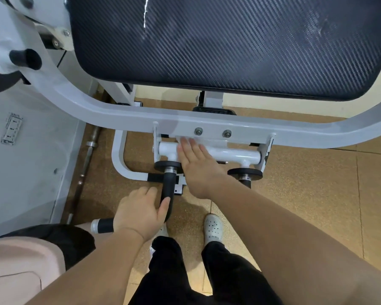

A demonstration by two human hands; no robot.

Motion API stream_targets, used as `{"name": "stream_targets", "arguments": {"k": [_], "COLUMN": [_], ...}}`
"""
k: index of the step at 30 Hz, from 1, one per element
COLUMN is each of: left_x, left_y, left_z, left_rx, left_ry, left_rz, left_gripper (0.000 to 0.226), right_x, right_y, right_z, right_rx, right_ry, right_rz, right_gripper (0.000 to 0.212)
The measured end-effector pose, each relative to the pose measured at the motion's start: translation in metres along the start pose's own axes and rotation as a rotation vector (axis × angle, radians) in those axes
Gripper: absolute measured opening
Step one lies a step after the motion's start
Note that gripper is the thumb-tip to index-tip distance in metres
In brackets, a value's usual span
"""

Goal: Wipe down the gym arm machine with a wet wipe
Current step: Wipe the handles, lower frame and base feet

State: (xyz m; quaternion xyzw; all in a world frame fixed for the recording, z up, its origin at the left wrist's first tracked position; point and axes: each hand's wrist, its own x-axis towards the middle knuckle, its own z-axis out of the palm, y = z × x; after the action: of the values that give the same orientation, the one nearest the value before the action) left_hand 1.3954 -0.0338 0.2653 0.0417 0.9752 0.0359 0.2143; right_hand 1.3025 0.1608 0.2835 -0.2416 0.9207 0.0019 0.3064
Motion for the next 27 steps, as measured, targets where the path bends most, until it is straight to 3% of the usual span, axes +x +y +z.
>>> {"name": "stream_targets", "arguments": {"k": [3, 9, 17, 27], "left_x": [0.000, 0.000, 0.000, -0.001], "left_y": [0.000, -0.001, -0.003, -0.002], "left_z": [0.000, 0.004, 0.008, 0.004], "left_rx": [0.004, 0.007, 0.006, -0.030], "left_ry": [0.014, 0.023, 0.017, 0.015], "left_rz": [0.000, -0.004, -0.001, 0.004], "left_gripper": [0.059, 0.058, 0.061, 0.062], "right_x": [0.004, -0.027, 0.028, -0.037], "right_y": [0.016, 0.041, 0.022, 0.022], "right_z": [0.000, 0.015, -0.007, 0.038], "right_rx": [0.029, 0.087, 0.213, -0.078], "right_ry": [0.038, -0.015, 0.020, 0.087], "right_rz": [-0.080, 0.221, -0.147, 0.041], "right_gripper": [0.092, 0.093, 0.092, 0.075]}}
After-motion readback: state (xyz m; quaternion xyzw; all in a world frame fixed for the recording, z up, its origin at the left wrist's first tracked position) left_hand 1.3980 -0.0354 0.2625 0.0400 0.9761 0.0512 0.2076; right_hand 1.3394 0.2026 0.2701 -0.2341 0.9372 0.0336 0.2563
